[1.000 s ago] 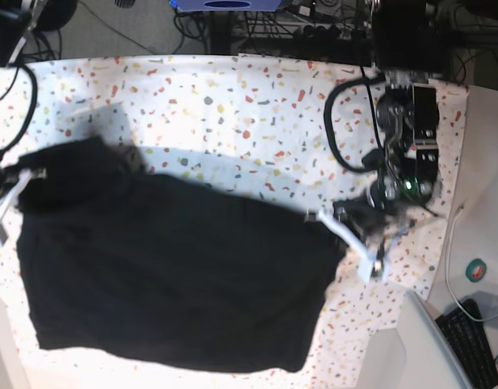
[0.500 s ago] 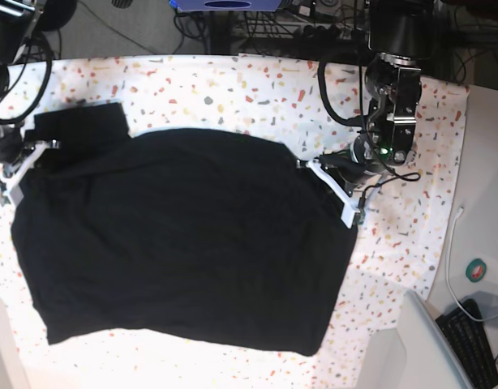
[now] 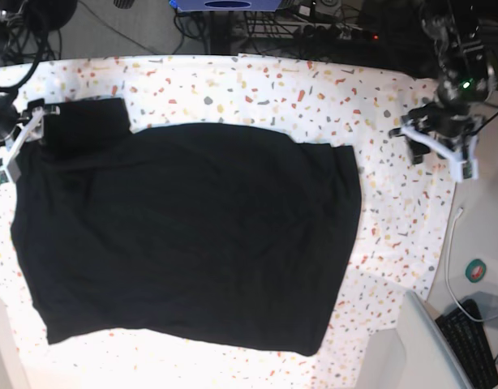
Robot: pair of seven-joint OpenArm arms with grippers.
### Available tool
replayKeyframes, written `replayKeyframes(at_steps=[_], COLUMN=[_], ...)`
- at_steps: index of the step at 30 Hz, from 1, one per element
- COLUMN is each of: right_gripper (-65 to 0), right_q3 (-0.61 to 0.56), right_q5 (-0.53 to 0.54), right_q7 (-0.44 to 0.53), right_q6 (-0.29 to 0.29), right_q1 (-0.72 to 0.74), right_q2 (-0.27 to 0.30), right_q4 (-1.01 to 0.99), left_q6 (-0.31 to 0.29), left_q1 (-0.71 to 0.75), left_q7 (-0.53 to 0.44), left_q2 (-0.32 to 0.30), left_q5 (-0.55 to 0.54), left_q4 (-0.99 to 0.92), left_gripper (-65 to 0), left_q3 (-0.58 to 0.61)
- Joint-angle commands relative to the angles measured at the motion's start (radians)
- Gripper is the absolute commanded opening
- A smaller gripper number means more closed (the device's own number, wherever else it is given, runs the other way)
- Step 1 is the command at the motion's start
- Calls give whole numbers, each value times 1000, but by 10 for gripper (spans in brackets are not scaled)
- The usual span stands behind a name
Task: Layout the t-shirt on the table in an organized manner, then fold the t-shirt properly
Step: 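Regrasp the shirt's collar-side corners with both grippers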
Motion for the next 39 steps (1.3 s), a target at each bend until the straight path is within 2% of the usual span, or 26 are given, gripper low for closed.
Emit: replayKeyframes(at_steps=[1, 4, 6, 8, 9, 11, 13, 16, 18, 19, 21, 23, 27, 28, 29, 34, 39], right_gripper=[-332, -333, -380, -456, -488, -518, -528, -525, -524, -524, -524, -524, -524, -524, -524, -524, -524], right_q3=[2, -2, -4, 5, 5, 5, 7, 4, 4, 5, 5, 4, -2, -2, -2, 4, 5], right_q5=[10, 9, 9, 9, 9, 9, 9, 9, 9, 9, 9, 9, 9, 9, 9, 9, 9], right_q7=[32, 87, 96, 99, 99, 108, 119, 164, 177, 182, 182, 182, 184, 184, 184, 184, 185], right_q6=[4, 4, 4, 4, 4, 4, 4, 4, 4, 4, 5, 7, 7, 7, 7, 8, 8], right_q1=[-5, -4, 10, 9, 4, -17, -27, -59, -67, -71, -73, -71, -60, -56, -53, -50, -51], right_q2=[14, 14, 0, -14, -15, -26, -34, -35, -35, -35, -34, -34, -34, -34, -34, -29, -28], right_q4=[38, 35, 11, 2, 2, 2, 0, -2, -2, -2, -2, -14, -40, -49, -61, -92, -94], left_q6=[-14, -14, -14, -14, -14, -14, -14, -14, -17, -22, -71, -150, -224, -226, -226, -224, -226], left_q1=[-8, -42, -102, -135, -137, -131, -117, -102, -108, -115, -120, -123, -146, -152, -157, -178, -208], left_q7=[-23, -25, -25, -23, -23, -23, -23, -30, -30, -30, -30, -30, -30, -30, -31, -43, -142], left_q2=[12, 33, 35, 36, 36, 39, 74, 168, 191, 191, 171, 165, 162, 163, 163, 163, 165], left_q5=[-15, -15, -8, -14, -14, -15, -15, -15, -15, -15, -15, -15, -15, -15, -15, -15, -15], left_q4=[58, 82, 55, 38, 41, 36, -2, -100, -163, -189, -223, -248, -283, -298, -317, -393, -495], left_gripper=[-323, -351, -459, -627, -650, -650, -650, -650, -650, -650, -650, -650, -357, -313, -293, -293, -295], left_q3=[-9, 45, 128, 211, 254, 298, 274, 88, -12, -24, -22, -19, -30, -32, -33, -48, -52])
